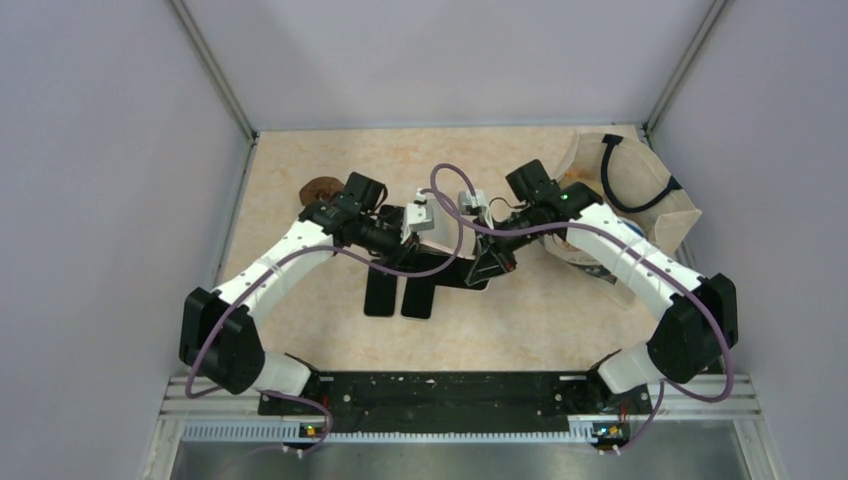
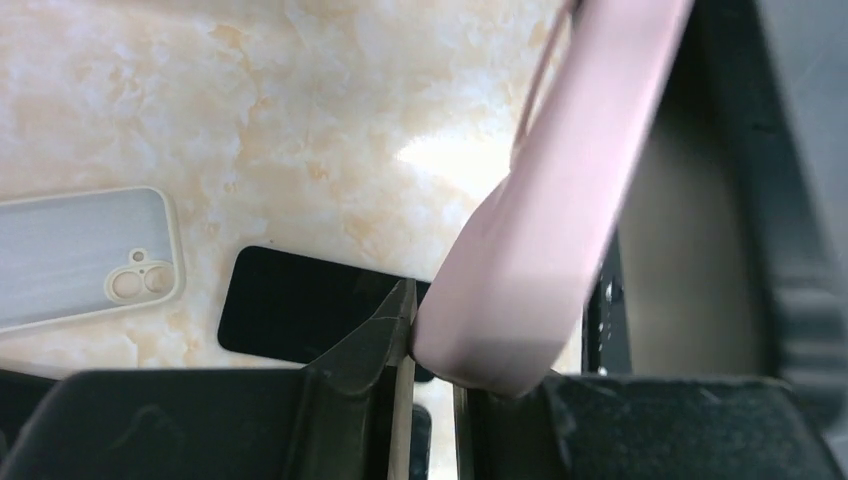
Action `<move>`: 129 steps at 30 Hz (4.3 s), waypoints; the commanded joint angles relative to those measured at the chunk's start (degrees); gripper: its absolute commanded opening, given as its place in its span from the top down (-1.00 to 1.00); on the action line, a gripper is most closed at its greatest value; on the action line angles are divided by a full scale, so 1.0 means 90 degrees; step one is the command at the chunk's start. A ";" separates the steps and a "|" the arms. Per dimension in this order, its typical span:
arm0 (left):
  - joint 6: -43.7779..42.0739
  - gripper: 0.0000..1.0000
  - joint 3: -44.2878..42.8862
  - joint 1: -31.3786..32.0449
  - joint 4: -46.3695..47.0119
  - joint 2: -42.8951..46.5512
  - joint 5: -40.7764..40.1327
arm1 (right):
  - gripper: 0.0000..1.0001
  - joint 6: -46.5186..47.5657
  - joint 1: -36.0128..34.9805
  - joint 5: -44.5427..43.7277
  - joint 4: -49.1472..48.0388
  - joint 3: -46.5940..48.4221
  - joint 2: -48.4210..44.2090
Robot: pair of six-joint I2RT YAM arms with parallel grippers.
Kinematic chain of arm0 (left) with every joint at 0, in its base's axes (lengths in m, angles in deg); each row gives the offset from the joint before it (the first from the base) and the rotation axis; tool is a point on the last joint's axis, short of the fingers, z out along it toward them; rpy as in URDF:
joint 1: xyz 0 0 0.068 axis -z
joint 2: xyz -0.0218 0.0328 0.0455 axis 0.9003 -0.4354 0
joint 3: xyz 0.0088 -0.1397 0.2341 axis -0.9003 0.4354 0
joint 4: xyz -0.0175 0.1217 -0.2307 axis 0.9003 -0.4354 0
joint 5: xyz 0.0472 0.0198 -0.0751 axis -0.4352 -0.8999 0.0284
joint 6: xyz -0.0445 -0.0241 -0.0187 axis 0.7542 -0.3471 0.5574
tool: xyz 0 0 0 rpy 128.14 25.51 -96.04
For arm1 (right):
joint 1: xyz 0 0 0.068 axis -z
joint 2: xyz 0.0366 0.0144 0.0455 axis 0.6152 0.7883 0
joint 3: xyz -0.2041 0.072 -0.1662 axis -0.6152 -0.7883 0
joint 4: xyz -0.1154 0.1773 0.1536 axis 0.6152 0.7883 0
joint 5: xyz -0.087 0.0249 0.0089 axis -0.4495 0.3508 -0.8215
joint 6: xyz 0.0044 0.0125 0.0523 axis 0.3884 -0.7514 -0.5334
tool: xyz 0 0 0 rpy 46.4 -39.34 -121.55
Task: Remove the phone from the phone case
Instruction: Remove the phone case from the phone.
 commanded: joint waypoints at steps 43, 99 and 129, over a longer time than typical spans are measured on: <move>0.4533 -0.36 -0.0008 -0.1436 0.1369 0.2385 0.1613 | 1.00 -0.1598 0.0703 0.1955 -0.1985 0.0423 0.0128; 0.0619 1.00 -0.1090 0.1031 -0.0180 0.0528 -0.1263 | -0.24 -0.2891 0.0753 0.0008 -0.4051 0.0092 -0.0829; 0.0744 1.00 -0.1364 0.1610 0.0095 0.0220 -0.1998 | 0.03 -0.2694 0.0129 -0.0706 -0.4246 -0.0809 -0.0480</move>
